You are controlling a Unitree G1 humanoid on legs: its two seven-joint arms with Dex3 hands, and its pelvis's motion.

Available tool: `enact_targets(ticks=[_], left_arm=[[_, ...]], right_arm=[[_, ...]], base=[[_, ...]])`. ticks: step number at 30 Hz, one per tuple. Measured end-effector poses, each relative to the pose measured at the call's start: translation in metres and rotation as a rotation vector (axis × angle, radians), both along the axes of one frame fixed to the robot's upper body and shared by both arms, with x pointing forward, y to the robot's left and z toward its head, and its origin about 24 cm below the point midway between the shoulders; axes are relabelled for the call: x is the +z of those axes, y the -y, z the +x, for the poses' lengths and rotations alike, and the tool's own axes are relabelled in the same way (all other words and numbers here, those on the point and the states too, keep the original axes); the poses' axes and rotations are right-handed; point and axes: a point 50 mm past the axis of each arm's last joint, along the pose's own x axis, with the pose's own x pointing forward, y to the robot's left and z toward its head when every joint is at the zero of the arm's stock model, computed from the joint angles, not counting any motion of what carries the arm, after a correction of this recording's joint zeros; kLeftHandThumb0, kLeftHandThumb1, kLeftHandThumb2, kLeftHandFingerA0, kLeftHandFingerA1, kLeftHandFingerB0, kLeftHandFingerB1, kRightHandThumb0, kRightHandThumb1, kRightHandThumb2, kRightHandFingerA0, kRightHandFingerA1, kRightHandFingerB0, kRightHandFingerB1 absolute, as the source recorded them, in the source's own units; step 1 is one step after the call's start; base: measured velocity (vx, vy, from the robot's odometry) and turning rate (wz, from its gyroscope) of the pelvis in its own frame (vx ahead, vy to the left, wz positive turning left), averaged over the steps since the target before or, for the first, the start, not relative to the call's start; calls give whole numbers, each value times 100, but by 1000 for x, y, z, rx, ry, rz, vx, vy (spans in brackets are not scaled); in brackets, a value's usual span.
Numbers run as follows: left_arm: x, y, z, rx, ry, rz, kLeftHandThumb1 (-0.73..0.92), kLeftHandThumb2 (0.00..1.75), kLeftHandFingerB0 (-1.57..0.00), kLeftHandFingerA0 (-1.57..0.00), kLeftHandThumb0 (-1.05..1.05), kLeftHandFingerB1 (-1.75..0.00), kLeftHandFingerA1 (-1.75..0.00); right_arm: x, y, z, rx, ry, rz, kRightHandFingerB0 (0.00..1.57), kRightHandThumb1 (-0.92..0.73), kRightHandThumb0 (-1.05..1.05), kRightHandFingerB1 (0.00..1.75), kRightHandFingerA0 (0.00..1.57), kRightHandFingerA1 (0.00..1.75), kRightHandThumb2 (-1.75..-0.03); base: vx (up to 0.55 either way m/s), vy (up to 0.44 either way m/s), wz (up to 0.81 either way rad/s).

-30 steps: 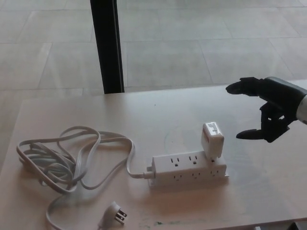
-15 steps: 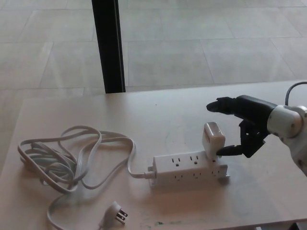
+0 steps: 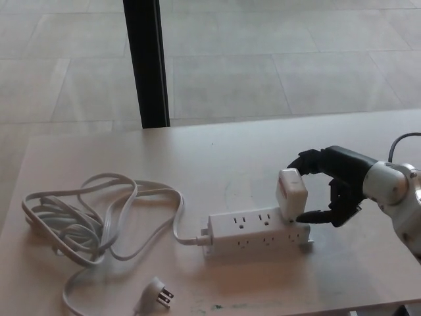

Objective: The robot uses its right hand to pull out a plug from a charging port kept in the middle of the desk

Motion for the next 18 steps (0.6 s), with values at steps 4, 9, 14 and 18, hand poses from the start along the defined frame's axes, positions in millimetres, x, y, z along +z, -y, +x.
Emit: enact_targets(ticks=[4,9,14,18], left_arm=[[0,0,0,-6,-3,4,38,57,-94,-109,-95,-57,-69],[-1,1,0,-5,-5,4,43,55,-91,-106,-94,-57,-70],[-1,1,0,-12,-6,9,46,56,-94,-104,-97,-57,-69],[-1,1,0,-14,-11,8,32,82,-89,-107,-97,-57,-67]], right_arm=[[2,-6,1,0,38,28,51,-55,-48,41,97,132,-58],[2,-12,0,2,66,79,51,-55,-49,43,94,139,-58],[3,-17,0,12,89,107,52,-53,-50,43,90,152,-59],[4,-20,-1,24,109,128,58,-52,-34,45,94,145,-58]], base=[[0,0,0],[0,0,0],[0,0,0],[0,0,0]])
